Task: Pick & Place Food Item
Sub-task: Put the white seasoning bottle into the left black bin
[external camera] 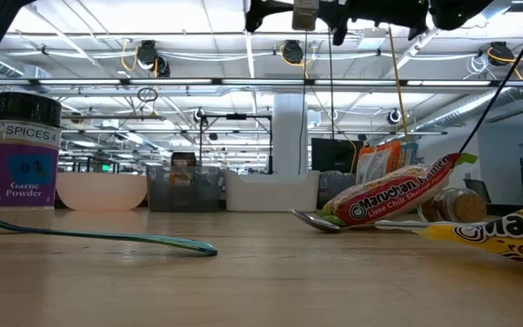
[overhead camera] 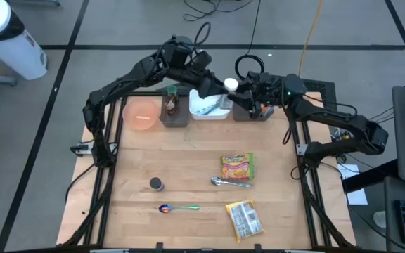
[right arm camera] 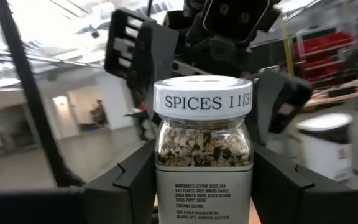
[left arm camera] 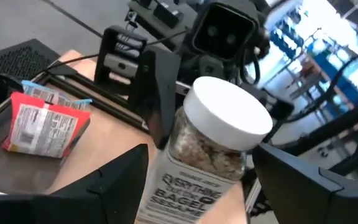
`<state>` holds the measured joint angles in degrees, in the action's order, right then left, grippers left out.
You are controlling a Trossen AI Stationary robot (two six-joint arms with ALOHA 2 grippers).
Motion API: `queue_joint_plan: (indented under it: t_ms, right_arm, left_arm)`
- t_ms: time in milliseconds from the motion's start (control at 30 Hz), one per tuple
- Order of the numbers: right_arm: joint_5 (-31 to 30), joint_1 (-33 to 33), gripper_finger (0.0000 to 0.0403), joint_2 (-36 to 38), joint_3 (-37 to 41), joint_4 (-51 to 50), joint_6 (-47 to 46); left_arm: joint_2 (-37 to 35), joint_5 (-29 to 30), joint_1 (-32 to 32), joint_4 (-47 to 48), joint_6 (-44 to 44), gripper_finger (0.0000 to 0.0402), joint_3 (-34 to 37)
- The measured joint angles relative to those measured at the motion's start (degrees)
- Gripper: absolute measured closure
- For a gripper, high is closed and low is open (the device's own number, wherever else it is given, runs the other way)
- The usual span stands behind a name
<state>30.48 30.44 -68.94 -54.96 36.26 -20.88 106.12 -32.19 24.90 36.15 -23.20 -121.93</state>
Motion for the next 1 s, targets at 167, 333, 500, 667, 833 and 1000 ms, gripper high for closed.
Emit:
queue_joint_plan:
  t_ms: [167, 333, 500, 667, 833, 1000]
  right_arm:
    - [-2.15, 0.02, 0.0212, 0.65, -1.98, -8.75, 7.45]
    - [-5.61, -0.24, 0.0212, 0.19, -8.54, -22.26, 18.24]
    - [-7.24, -0.28, 0.0212, -1.53, -13.60, -29.42, 23.53]
    - [-11.50, -0.60, 0.0212, -3.50, -17.47, -35.89, 29.96]
    - [-12.61, -0.72, 0.0212, -5.32, -19.19, -37.27, 31.16]
    - [-15.31, -0.73, 0.0212, -6.37, -20.31, -40.07, 33.52]
  left_arm:
    - [0.00, 0.97, 0.22, -1.95, -5.72, 0.0110, 0.00]
    - [0.00, 2.77, 0.22, -4.83, -10.36, 0.0111, 0.00]
    - [0.00, 5.84, 0.18, -4.47, -12.09, 0.0115, 0.00]
    - [0.02, 9.80, 0.20, -4.00, -13.65, 0.0126, 0.00]
    - [0.00, 12.08, 0.10, -0.14, -13.72, 0.0135, -0.02]
    - [0.86, 13.56, -0.08, 1.05, -13.32, 0.0146, -0.04]
